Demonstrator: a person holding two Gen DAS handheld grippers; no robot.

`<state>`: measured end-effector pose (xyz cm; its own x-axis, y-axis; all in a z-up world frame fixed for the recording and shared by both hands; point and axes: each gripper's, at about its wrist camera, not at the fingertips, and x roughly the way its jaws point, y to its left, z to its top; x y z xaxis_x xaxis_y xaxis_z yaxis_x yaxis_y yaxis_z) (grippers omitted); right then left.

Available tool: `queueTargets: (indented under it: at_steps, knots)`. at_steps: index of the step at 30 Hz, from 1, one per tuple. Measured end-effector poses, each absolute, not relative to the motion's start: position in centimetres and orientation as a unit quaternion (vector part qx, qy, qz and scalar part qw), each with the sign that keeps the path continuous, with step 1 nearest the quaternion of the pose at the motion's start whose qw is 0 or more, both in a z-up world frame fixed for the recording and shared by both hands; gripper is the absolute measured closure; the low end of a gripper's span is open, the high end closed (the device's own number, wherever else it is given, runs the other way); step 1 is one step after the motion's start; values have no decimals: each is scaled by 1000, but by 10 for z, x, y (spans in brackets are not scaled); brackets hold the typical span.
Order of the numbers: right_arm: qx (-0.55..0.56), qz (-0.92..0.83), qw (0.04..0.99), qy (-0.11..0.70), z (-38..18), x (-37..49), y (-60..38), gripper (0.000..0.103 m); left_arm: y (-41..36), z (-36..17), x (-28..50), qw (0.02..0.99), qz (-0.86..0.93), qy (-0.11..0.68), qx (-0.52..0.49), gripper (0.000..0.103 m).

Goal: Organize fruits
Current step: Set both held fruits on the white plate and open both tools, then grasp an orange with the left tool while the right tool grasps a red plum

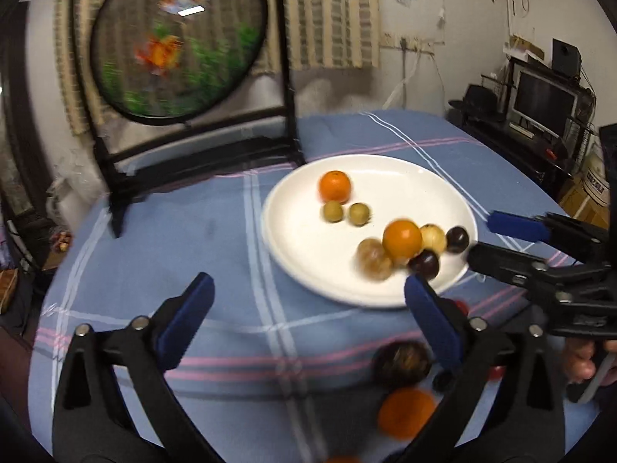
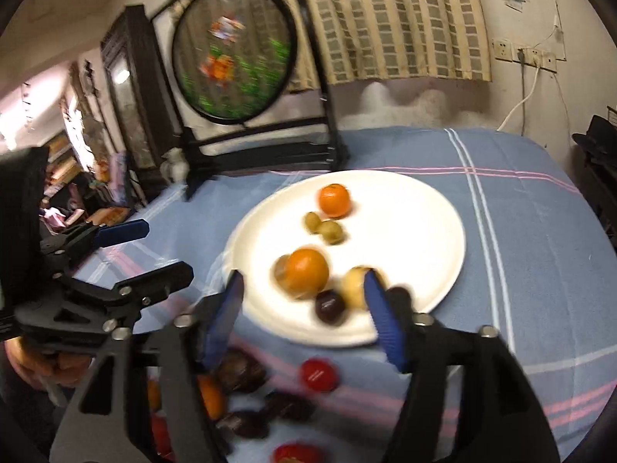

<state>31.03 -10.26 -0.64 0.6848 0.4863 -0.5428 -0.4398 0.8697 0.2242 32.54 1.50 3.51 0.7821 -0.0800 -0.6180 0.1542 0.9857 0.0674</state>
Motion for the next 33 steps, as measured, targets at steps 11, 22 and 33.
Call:
queueTargets:
  at_steps: [11, 22, 33]
  knots:
    - [-57, 334, 862, 378, -39, 218, -57, 37, 58, 1, 274, 941, 29, 332, 55, 2]
    - [-95, 349, 840, 404, -56, 205, -41, 37, 73, 1, 271, 938, 42, 344, 24, 2]
    - [-129, 339, 833, 418, -70, 198, -35, 52, 76, -1, 273, 935, 46, 351, 17, 2]
